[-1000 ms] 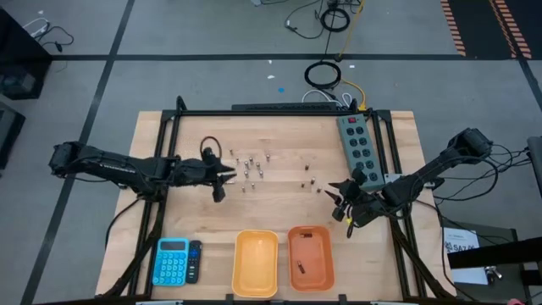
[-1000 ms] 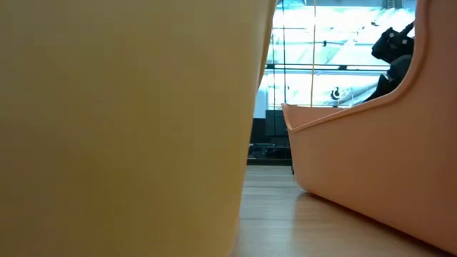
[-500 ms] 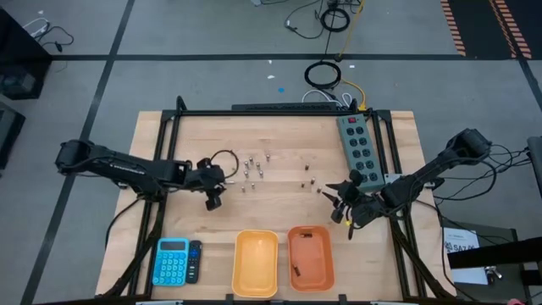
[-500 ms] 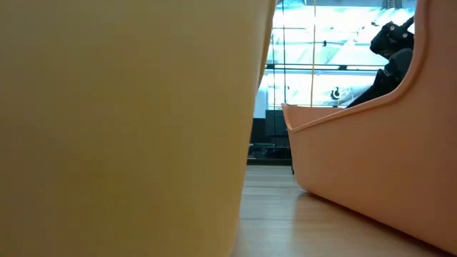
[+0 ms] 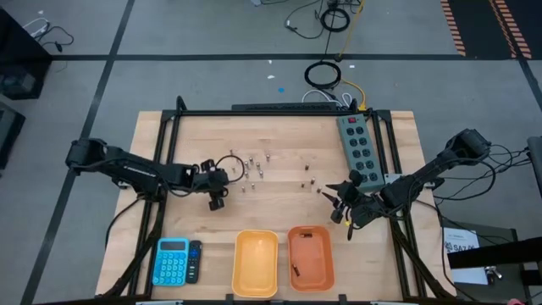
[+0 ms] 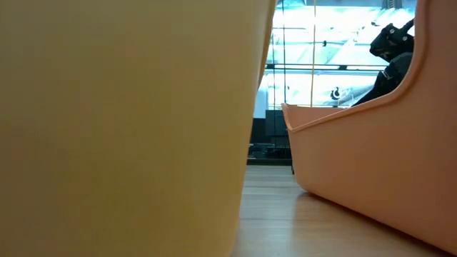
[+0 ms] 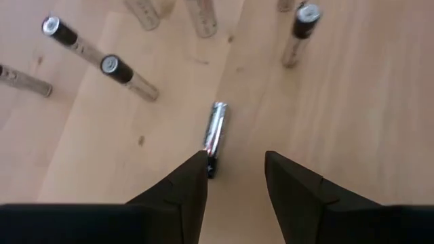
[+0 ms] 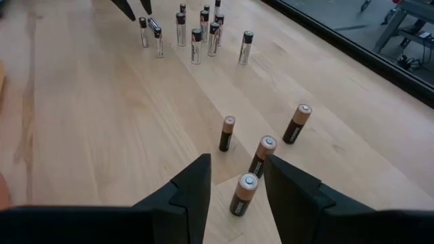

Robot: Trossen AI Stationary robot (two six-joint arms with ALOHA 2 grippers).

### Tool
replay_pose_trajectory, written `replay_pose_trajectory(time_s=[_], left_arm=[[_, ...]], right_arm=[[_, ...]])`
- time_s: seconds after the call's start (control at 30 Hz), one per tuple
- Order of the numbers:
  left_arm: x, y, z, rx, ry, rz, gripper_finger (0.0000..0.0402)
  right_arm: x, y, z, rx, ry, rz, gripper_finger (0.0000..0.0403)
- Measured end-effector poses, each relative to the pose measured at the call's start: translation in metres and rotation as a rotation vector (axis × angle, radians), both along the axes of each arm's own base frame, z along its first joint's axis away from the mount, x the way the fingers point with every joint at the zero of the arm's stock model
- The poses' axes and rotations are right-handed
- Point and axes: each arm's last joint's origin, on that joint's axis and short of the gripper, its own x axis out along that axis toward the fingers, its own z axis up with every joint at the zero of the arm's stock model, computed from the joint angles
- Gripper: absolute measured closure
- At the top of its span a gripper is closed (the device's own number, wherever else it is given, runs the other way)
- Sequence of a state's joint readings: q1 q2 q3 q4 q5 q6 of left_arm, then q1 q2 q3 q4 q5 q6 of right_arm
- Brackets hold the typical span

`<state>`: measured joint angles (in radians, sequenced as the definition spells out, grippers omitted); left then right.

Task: Sort batteries
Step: Put the silver battery into the yellow bin

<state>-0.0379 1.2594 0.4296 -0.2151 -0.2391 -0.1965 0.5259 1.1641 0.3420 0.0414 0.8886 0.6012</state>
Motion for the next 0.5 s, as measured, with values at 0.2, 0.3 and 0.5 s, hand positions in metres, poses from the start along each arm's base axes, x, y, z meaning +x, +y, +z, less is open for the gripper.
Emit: replay_pose_trajectory(time_s=[0.2, 0.3, 0.5], left_arm=[[-0.0011, 0.004, -0.0039, 0.007, -0.033, 0.021, 0.0244], [0.0015, 0.0039, -0.0022, 0.023, -0.058, -0.006, 0.0244], [0.0031, 0.0104, -0.0064, 0.028, -0.036, -0.017, 0.0244]], right_arm=[[0.0, 0.0, 0.0, 0.0, 0.0, 0.0, 0.0275], [0.0, 0.0, 0.0, -0.001, 0.0, 0.0, 0.0275], [0.0007, 0.0004, 0.0009, -0.003, -0.007, 0.005, 0.0275]])
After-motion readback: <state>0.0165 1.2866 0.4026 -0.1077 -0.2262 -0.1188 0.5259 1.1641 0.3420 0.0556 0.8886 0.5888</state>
